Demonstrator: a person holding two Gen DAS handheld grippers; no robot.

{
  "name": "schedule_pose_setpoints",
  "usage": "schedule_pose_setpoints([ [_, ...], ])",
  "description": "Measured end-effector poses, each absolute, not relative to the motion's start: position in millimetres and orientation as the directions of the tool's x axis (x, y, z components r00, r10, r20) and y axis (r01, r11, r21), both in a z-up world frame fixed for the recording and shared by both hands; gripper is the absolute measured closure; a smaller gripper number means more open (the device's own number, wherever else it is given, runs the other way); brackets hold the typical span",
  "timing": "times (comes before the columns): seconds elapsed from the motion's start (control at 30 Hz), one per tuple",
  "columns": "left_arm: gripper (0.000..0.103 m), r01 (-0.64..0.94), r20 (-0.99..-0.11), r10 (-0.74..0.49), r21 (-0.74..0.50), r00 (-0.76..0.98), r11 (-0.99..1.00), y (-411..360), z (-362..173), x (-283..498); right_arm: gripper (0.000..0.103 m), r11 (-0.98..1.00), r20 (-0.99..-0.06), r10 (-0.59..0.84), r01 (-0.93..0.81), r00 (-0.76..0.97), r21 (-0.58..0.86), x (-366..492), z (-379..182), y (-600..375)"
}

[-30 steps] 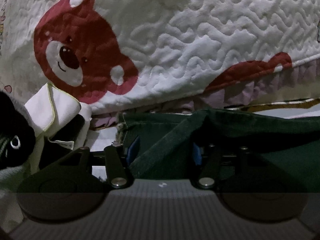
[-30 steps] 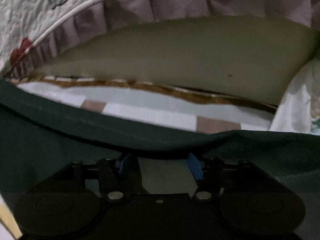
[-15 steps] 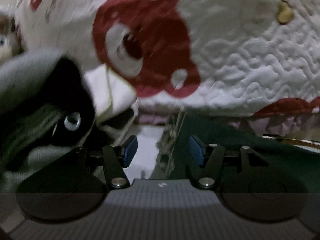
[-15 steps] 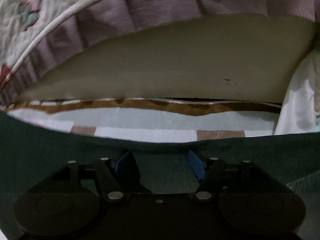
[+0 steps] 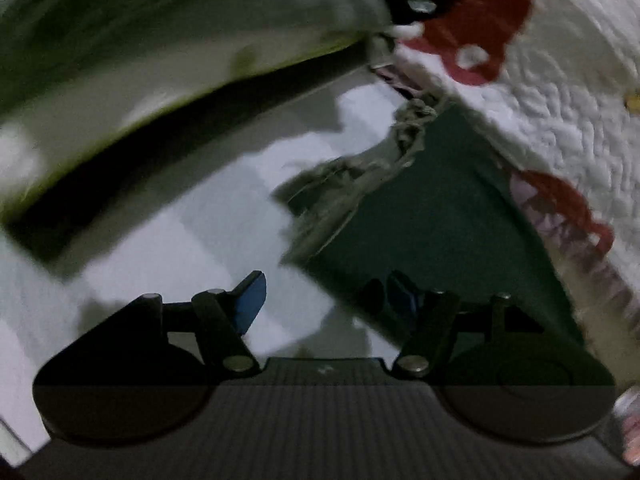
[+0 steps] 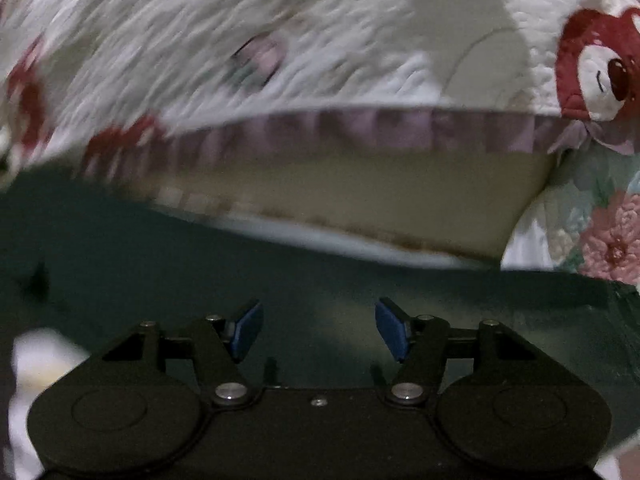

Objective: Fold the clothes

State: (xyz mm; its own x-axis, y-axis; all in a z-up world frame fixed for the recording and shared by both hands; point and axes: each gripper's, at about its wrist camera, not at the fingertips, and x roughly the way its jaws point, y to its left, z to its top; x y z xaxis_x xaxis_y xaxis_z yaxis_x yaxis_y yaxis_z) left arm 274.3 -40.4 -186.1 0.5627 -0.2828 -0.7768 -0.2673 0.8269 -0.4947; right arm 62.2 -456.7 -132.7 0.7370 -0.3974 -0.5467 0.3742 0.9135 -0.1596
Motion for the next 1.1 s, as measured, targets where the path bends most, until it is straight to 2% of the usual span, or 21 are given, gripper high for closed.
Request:
schedule_pose_setpoints([
  [0.1, 0.036, -0.274, -0.759, -0.337, -0.551, 0.558, 0.788, -37, -196, 275, 0.036, 0.905, -0.582, -0.416, 0.38, 0.698, -0.191, 34, -136, -446],
  [0.2, 0.032, -0.251, -0.749, -0.344, -0.554, 0.566, 0.794, -46, -197, 281, 0.036, 0.89, -0.594, -0.441, 0.416, 0.673, -0.188, 15, -134, -444],
  [0.3, 0.032, -0.219, -0.703, -0.4, -0.615, 0.588, 0.758, -57, -202, 295, 0.036, 0.872, -0.592, -0.468, 0.45, 0.656, -0.191, 8, -133, -444],
  [0.37, 0.042, -0.195, -0.698, -0.383, -0.596, 0.605, 0.779, -68, -203, 300, 0.036, 0.873, -0.6, -0.457, 0.46, 0.656, -0.163, 8, -135, -442],
  [0.4, 0.076, -0.182, -0.707, -0.344, -0.554, 0.618, 0.812, -74, -201, 299, 0.036, 0.875, -0.605, -0.449, 0.462, 0.658, -0.147, 9, -136, -441],
  [0.43, 0.086, -0.149, -0.722, -0.295, -0.482, 0.627, 0.863, -82, -196, 299, 0.036, 0.876, -0.609, -0.443, 0.464, 0.658, -0.135, 10, -138, -440],
  [0.5, 0.09, -0.075, -0.71, -0.227, -0.367, 0.667, 0.927, -95, -184, 294, 0.036, 0.878, -0.618, -0.432, 0.464, 0.657, -0.12, 15, -141, -437],
  [0.6, 0.093, -0.008, -0.653, -0.198, -0.298, 0.731, 0.955, -106, -168, 286, 0.036, 0.883, -0.629, -0.415, 0.457, 0.658, -0.105, 21, -147, -433],
  [0.87, 0.095, 0.062, -0.546, -0.214, -0.282, 0.81, 0.957, -93, -138, 286, 0.036, 0.869, -0.649, -0.393, 0.494, 0.651, -0.031, 8, -158, -436],
  [0.93, 0.095, 0.019, -0.596, -0.185, -0.274, 0.781, 0.962, -88, -153, 290, 0.036, 0.846, -0.655, -0.4, 0.533, 0.641, 0.004, 0, -159, -442],
  [1.03, 0.095, -0.089, -0.695, -0.185, -0.338, 0.695, 0.937, -72, -186, 305, 0.036, 0.806, -0.664, -0.414, 0.59, 0.623, 0.052, -12, -161, -452],
  [1.1, 0.095, -0.092, -0.708, -0.179, -0.327, 0.683, 0.94, -74, -193, 311, 0.036, 0.765, -0.672, -0.437, 0.64, 0.598, 0.073, -21, -164, -461],
])
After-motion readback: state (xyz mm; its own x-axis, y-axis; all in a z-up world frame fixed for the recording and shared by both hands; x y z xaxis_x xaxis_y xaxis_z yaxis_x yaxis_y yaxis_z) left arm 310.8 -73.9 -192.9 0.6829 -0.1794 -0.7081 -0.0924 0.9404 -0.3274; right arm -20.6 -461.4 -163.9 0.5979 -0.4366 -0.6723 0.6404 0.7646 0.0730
